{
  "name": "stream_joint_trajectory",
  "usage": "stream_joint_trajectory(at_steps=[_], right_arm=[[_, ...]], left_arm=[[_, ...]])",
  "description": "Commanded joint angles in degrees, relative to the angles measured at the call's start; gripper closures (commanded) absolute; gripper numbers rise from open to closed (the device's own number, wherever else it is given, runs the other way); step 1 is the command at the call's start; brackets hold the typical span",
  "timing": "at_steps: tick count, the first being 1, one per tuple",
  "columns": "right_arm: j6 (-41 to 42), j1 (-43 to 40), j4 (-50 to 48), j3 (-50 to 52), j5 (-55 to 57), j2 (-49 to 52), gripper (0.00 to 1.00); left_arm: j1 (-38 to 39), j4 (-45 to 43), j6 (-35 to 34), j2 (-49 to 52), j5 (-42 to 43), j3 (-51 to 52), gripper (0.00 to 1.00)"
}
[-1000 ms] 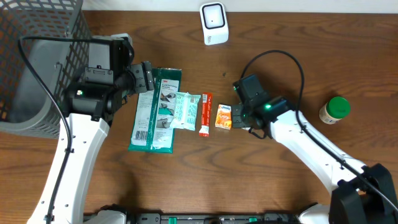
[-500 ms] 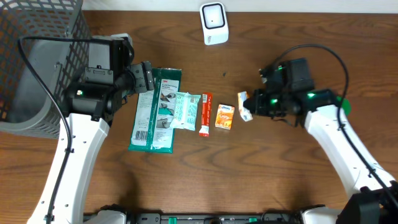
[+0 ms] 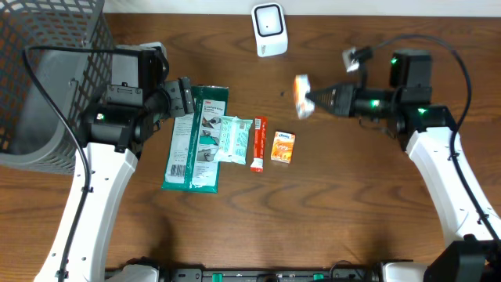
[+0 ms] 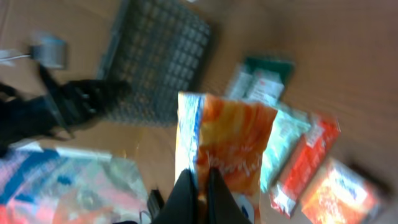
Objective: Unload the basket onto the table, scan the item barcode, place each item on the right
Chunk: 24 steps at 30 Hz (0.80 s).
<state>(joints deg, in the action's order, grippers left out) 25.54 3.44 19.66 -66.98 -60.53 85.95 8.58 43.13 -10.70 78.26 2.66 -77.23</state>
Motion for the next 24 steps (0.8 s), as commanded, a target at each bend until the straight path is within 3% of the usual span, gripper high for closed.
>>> stream_joint_trajectory(at_steps=[1,4,6,12,19,24], right_arm=[[15.56,-0.13,-9.33,-1.31,-4.07,-1.20,0.99],[26.95,0.81,-23.39,-2.29,-1.49,-1.07,0.99],[31.41,0.74,-26.75,-5.79,0.07,-0.26,0.99],[35.74,1.31,-26.27,-21.03,4.57,6.16,0.99],[40.70,3.67,-25.92,-41.64,7.63,21.73,0.99],[42.14,5.18,-26.34,-48.59,10.93,32.44,0.99]], left_arm=[[0.02,0.13,-0.35,0.02,-0.28,0.09,0.16],[0.02,0.13,-0.35,0.02,-0.28,0.09,0.16],[0.02,0.13,-0.35,0.02,-0.28,0.09,0.16],[0.02,0.13,-0.35,0.02,-0.28,0.09,0.16],[0.02,0.13,-0.35,0.02,-0.28,0.09,0.16],[0.02,0.13,-0.35,0.02,-0.28,0.09,0.16]])
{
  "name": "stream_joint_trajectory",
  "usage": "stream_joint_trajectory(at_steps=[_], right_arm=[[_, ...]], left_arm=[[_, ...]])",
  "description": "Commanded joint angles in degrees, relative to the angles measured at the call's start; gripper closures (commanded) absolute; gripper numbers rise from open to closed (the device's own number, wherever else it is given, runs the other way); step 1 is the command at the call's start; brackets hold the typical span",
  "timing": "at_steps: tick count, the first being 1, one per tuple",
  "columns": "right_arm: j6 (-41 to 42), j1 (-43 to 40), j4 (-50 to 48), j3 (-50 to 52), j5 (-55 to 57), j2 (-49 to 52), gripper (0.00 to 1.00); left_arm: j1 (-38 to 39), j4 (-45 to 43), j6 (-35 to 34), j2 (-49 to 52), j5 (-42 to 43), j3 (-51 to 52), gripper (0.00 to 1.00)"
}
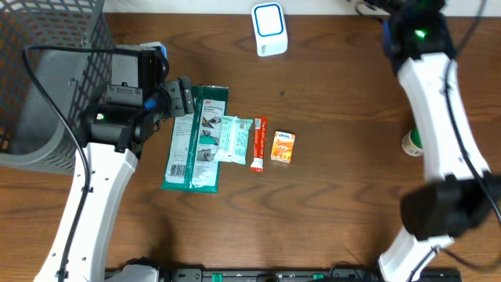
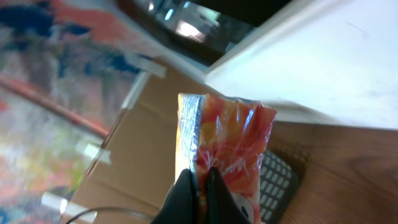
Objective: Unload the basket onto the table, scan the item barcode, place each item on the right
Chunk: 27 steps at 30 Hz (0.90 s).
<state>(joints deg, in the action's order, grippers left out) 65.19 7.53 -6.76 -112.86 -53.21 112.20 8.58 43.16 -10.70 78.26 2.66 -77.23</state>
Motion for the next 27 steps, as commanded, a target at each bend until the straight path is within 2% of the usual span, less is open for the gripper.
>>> stream_joint_trajectory(at_steps=[1,4,10,18,27], right_arm=[[2.49,1.29,0.04,-3.19,4.33,7.98,0.99],[2.19,2.01,-2.43,-3.45,7.15,12.96,0.99],[2.54,3.39,-14.49,-3.45,12.92,23.47,0.99],[2.56,4.26,-16.59,-3.45,15.85,31.76,0.99],[4.68,4.26,-16.63,-3.43,15.67,35.82,0.99]], left_arm=[[0.02,0.11,-0.35,0.02,-0.28,0.09,0.16],[0.02,0.11,-0.35,0.02,-0.28,0.09,0.16],[0.02,0.11,-0.35,0.02,-0.28,0.09,0.16],[0.02,0.11,-0.35,0.02,-0.28,0.09,0.16],[0.02,0.11,-0.35,0.02,-0.28,0.09,0.16]])
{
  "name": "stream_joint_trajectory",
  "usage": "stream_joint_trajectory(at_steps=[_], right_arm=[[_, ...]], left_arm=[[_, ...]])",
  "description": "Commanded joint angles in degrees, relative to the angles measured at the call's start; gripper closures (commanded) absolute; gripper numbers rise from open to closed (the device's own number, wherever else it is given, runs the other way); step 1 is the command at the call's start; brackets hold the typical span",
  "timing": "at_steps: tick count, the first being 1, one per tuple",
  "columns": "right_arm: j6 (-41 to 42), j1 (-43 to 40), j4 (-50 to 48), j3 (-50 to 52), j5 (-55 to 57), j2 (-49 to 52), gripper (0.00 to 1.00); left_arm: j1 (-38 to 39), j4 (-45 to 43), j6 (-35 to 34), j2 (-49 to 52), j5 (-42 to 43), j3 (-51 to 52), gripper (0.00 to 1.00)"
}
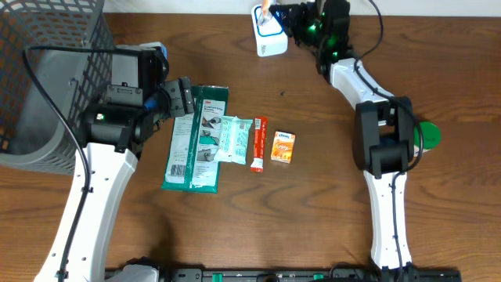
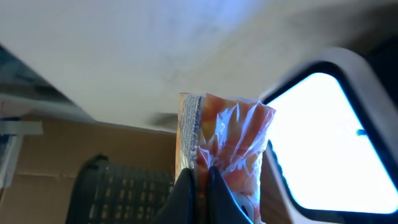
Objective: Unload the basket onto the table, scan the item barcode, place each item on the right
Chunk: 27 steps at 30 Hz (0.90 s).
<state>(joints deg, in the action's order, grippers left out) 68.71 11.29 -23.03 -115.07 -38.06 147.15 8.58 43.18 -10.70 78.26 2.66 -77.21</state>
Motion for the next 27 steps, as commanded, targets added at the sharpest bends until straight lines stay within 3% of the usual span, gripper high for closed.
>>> stream_joint_trajectory(at_steps=[1,23,27], right_arm=[[1.14,0.50,-0.35,-1.22,0.50,0.96,0.99],[1.20,0.35,0.07,-1.25,-0.17,0.94,0.99],[4.90,-0.02,-0.42,-1.25,-1.29,0.92,0.99]], left_arm=[[0.02,0.09,-0.35,0.02,-0.28,0.07,0.16],[0.02,0.09,-0.35,0.02,-0.28,0.07,0.16],[0.02,0.09,-0.35,0.02,-0.28,0.07,0.16]])
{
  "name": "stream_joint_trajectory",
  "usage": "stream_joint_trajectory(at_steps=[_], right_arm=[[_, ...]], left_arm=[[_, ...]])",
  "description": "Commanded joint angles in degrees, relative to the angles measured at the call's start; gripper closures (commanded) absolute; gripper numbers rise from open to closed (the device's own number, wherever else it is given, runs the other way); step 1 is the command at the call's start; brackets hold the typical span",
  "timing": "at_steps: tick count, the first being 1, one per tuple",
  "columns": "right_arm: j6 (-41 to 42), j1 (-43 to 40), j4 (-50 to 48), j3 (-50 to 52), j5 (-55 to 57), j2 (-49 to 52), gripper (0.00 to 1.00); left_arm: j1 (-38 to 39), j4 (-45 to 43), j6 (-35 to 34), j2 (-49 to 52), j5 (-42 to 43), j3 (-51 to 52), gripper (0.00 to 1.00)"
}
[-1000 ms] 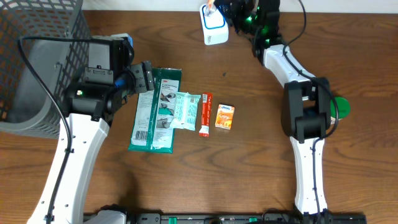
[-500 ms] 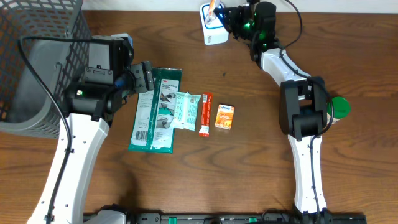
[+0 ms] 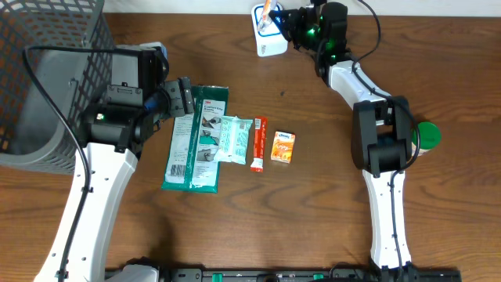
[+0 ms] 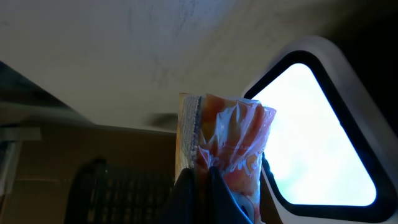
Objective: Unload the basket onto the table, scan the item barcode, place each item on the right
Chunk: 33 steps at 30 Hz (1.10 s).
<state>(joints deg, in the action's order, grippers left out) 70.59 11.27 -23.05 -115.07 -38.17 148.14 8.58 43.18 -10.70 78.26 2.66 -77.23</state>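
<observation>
My right gripper [image 4: 200, 177] is shut on an orange snack packet [image 4: 227, 140] with a silver crimped edge. It holds the packet right in front of the white barcode scanner [image 3: 268, 30] at the table's far edge. The scanner's bright window [image 4: 314, 134] fills the right of the wrist view. From overhead the packet [image 3: 268, 11] shows over the scanner's top, with the gripper [image 3: 283, 16] just right of it. My left gripper [image 3: 185, 95] hovers at the top of a green package [image 3: 197, 138]; whether it is open or shut cannot be told.
A row of items lies mid-table: a pale green pouch [image 3: 231, 138], a red stick pack [image 3: 257, 143] and a small orange box [image 3: 283, 147]. A grey wire basket [image 3: 47, 70] stands at the far left. A green-topped object [image 3: 427, 135] sits at the right.
The packet has shifted slightly closer across the scanner window, which looks larger and brighter in the wrist view. The left arm and the items on the table are unchanged.
My right gripper first held the orange packet above the table's right side. Then the arm was raised toward the back, the packet facing away from the table. After that the packet was at the scanner, and now it sits close against the scanner's lit window.
</observation>
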Motion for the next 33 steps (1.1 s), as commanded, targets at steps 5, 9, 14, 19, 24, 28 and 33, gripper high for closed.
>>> stream_joint_trajectory(at_steps=[5,9,14,19,24,28,33], right_arm=[[5.66,-1.07,-5.64,-1.40,-5.62,-1.70,0.99],[5.51,-1.49,-3.89,-1.40,-6.03,-6.58,0.99],[-1.88,-1.60,9.79,-1.40,-4.22,-18.36,0.99],[-24.06,-1.36,36.28,-1.40,1.11,-30.42,0.99],[-47.43,-1.07,64.94,-1.40,10.95,-40.50,0.99],[-57.88,-1.36,84.39,-1.40,22.51,-44.15,0.99],[-61.05,-1.53,101.98,-0.48,39.15,-44.02,0.99]], left_arm=[[0.02,0.09,-0.35,0.02,-0.28,0.09,0.16],[0.02,0.09,-0.35,0.02,-0.26,0.09,0.16],[0.02,0.09,-0.35,0.02,-0.28,0.09,0.16],[0.02,0.09,-0.35,0.02,-0.28,0.09,0.16],[0.02,0.09,-0.35,0.02,-0.28,0.09,0.16],[0.02,0.09,-0.35,0.02,-0.28,0.09,0.16],[0.02,0.09,-0.35,0.02,-0.28,0.09,0.16]])
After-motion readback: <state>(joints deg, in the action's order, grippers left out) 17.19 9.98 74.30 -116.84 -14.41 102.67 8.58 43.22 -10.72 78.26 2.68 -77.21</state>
